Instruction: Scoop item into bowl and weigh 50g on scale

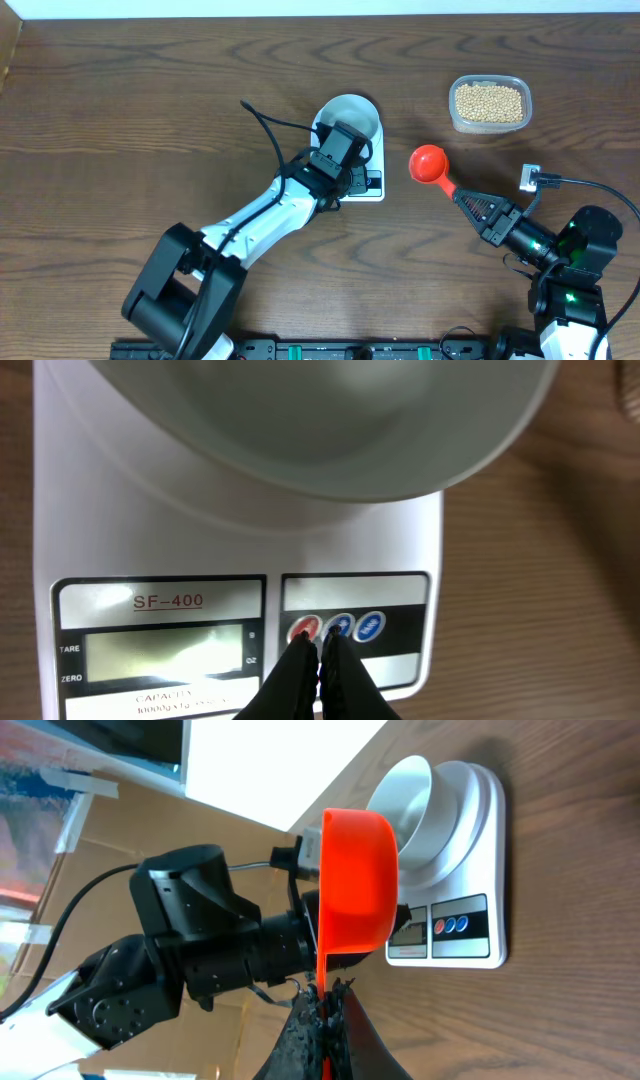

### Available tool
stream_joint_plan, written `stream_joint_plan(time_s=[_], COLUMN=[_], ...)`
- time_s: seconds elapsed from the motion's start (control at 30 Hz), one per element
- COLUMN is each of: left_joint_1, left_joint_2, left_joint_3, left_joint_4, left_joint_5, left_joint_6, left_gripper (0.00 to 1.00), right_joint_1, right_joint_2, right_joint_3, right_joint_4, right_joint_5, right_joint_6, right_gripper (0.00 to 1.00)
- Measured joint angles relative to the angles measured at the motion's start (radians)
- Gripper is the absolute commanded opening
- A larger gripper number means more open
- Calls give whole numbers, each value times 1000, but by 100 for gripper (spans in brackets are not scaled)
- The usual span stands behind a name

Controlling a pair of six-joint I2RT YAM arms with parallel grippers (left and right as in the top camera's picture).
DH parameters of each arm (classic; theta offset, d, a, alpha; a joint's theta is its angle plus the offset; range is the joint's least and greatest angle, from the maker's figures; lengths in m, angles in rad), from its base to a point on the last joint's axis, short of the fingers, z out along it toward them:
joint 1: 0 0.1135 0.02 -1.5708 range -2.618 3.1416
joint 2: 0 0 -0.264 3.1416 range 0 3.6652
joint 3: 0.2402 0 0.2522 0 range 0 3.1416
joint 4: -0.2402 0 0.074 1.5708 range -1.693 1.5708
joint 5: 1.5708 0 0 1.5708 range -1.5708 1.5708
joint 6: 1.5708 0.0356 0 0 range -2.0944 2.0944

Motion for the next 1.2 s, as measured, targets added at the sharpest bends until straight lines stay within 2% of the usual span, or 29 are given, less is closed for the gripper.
stream_joint_plan(time_s=[1.2], left_joint_1=[-25], left_joint_2=[98], left_joint_3=[0], left_joint_4=[78], left_joint_5=[-10], left_joint_6=[11], left_gripper=[7], right_joint_1=[0], right_joint_2=[0], right_joint_3=[0], right_joint_4=[-49], right_joint_5=[61], right_joint_6=[-11], right_gripper=[1])
